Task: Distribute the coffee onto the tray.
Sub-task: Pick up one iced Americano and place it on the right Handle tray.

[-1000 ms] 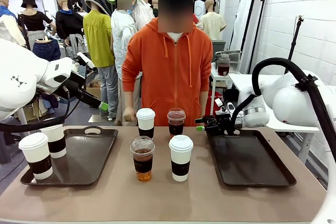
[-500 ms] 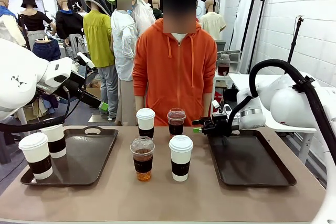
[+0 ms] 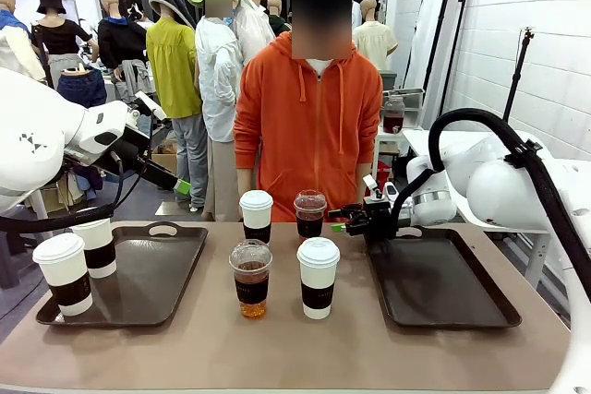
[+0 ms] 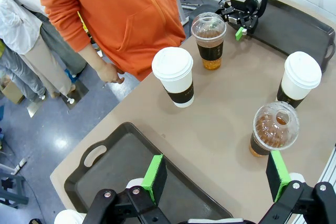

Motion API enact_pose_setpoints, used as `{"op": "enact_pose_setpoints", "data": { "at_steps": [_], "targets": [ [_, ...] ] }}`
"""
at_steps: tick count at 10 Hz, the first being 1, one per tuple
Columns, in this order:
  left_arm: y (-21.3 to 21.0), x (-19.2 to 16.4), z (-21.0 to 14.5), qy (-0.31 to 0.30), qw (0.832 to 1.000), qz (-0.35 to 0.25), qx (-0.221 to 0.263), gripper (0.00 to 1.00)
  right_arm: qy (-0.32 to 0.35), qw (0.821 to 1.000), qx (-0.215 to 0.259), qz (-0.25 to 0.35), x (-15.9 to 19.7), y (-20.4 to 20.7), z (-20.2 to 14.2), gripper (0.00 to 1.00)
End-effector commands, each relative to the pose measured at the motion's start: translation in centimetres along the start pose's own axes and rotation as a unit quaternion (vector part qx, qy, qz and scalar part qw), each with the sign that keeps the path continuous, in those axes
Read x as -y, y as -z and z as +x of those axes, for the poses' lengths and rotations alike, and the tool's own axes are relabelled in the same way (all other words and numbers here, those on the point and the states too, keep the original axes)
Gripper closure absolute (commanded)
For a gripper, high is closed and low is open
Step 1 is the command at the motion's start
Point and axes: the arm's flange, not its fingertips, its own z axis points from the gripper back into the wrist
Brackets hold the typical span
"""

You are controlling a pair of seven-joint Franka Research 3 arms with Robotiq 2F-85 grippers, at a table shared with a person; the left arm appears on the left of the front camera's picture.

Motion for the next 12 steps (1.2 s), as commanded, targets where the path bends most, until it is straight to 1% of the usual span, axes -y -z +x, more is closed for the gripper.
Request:
{"op": "enact_pose_setpoints", "data": {
  "at_steps": [1,9,12],
  "targets": [
    [0.1,-0.2,-0.2,-0.002,1.0,-0.004,0.003,0.0,0.003,1.0,-0.002,0.004,1.1,1.0,0.0,0.0],
    [0.1,-0.2,-0.2,-0.002,1.0,-0.004,0.003,0.0,0.006,0.999,-0.008,0.049,1.7,4.6,0.5,0.0],
    [0.1,-0.2,-0.2,-0.002,1.0,-0.004,0.003,0.0,0.013,0.998,-0.021,0.063,2.0,6.1,0.4,0.0]
  ]
}}
